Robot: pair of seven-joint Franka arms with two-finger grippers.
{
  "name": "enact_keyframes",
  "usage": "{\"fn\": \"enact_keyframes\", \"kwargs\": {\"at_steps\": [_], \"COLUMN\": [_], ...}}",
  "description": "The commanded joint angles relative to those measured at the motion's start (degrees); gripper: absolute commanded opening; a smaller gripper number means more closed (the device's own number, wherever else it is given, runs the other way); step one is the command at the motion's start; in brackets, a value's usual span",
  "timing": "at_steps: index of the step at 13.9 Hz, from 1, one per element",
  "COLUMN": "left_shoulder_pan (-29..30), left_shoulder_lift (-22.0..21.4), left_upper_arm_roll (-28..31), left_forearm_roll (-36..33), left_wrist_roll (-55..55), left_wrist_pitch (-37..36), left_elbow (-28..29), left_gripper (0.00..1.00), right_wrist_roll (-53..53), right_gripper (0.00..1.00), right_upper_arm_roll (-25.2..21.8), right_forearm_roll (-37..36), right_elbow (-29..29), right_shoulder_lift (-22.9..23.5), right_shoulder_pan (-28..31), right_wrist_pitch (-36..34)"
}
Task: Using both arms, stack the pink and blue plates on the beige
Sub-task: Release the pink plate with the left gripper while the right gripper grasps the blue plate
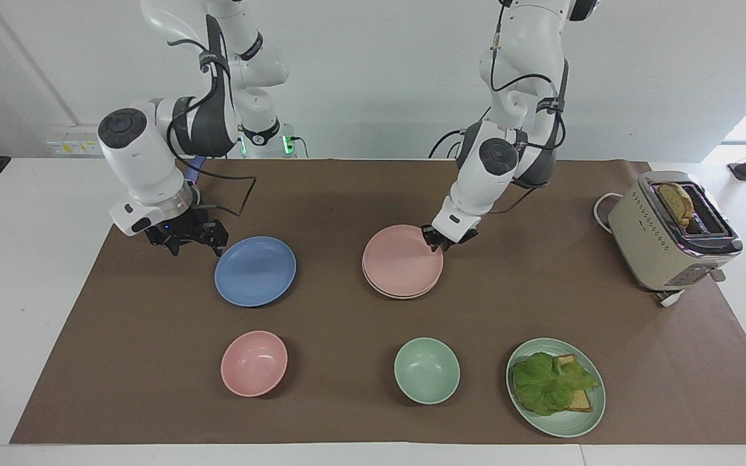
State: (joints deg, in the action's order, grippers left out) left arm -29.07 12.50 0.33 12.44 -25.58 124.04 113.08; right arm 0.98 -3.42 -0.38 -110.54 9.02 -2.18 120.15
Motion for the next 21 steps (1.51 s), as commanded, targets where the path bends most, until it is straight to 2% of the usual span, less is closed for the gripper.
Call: {"fn": "enact_keyframes", "kwargs": {"at_steps": [1,4,6,8,11,14,17,21], "left_shoulder_pan": [-1.0,0.2,3.0,6.0,11.2,16.4,21.1,24.8], "left_shoulder_lift": [-0.7,-0.5,-0.6,-0.8,-2.0,-2.2,-4.5,-7.0], "left_upper_arm_roll": [1.0,1.4,1.6,1.6,1.8,1.8,1.9,2.0], "left_forearm_roll": [0.9,-0.3,-4.5,-6.9,-8.2,-9.7,-10.3,-10.9], "left_wrist_roll": [0.4,0.4,1.1,3.9,8.6,12.6,14.9,18.5], "left_wrist_pitch": [1.1,0.0,-4.6,-7.1,-9.9,-13.9,-15.8,-16.6], "left_elbow": [0.7,-0.8,-3.8,-5.8,-7.4,-11.1,-11.7,-11.9], "left_gripper": [1.0,1.0,1.0,1.0,1.0,1.0,1.0,1.0], "right_wrist_roll": [3.2,3.0,2.6,3.2,3.2,3.3,2.9,2.4], "right_gripper": [1.0,1.0,1.0,1.0,0.97,0.42,0.0,0.0], "right_upper_arm_roll": [0.0,0.0,0.0,-0.1,-0.1,-0.1,-0.1,0.0], "right_forearm_roll": [1.7,1.7,2.0,5.2,5.5,5.5,5.5,6.6], "right_elbow": [-4.7,-8.7,-11.1,-12.2,-12.3,-12.4,-12.1,-9.1], "right_shoulder_lift": [-0.6,0.6,1.7,2.8,3.2,3.5,3.7,5.0], "right_shoulder_pan": [0.4,1.0,1.1,1.1,1.1,1.2,1.2,1.3], "right_wrist_pitch": [4.1,7.6,10.3,12.7,12.8,12.8,12.8,11.3]}}
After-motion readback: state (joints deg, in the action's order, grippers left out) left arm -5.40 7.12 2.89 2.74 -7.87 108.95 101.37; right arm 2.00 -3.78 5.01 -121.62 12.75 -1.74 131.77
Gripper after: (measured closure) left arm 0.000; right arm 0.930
